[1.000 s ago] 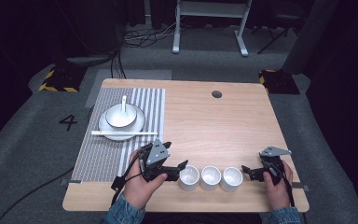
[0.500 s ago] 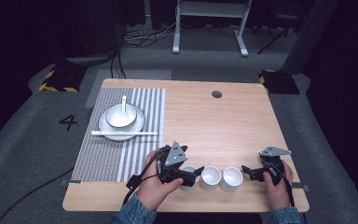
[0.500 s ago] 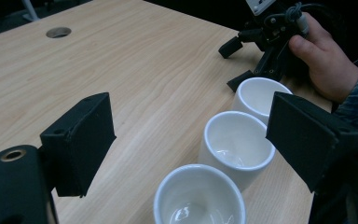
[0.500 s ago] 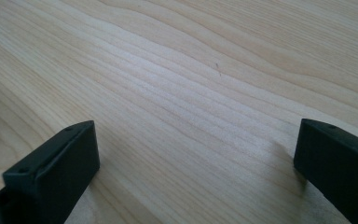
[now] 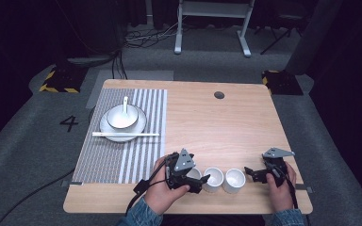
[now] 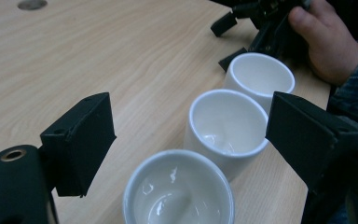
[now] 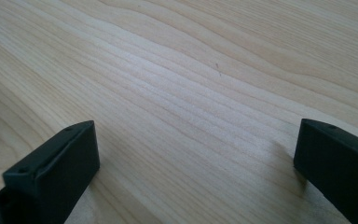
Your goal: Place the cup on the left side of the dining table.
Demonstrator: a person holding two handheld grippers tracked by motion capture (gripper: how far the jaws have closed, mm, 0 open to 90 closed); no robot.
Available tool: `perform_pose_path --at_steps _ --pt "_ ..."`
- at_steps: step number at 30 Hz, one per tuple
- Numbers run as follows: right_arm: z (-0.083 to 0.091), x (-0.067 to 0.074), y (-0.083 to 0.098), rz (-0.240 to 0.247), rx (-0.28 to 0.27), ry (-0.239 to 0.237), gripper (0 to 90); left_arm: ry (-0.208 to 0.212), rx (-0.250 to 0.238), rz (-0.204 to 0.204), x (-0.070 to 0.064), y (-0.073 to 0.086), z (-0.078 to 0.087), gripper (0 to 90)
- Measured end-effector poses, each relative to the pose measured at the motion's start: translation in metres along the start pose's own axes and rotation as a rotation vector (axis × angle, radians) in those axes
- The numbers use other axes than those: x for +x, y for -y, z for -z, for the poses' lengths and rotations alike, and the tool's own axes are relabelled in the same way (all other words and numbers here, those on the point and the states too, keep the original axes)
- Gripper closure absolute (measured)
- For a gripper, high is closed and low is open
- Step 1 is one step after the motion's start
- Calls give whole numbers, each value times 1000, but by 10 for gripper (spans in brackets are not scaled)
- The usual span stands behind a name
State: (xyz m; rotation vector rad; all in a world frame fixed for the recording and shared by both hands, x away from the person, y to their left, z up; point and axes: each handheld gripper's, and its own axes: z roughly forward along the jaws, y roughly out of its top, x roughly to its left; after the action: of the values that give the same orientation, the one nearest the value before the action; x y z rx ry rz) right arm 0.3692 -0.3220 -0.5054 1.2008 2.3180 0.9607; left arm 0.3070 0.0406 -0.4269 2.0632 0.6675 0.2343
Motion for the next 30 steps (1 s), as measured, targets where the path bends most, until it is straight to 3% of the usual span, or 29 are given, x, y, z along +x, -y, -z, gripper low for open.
perform_pose_path --at_steps 6,14,24,30 --pt "0 0 0 0 0 0 1 29 47 15 1 10 -8 154" --pt "0 0 0 0 0 0 1 -25 113 -6 5 21 -13 154" --pt "0 0 0 0 0 0 1 -7 198 9 10 35 -25 162" --pt "0 0 0 0 0 0 1 12 238 -12 9 38 -29 217"
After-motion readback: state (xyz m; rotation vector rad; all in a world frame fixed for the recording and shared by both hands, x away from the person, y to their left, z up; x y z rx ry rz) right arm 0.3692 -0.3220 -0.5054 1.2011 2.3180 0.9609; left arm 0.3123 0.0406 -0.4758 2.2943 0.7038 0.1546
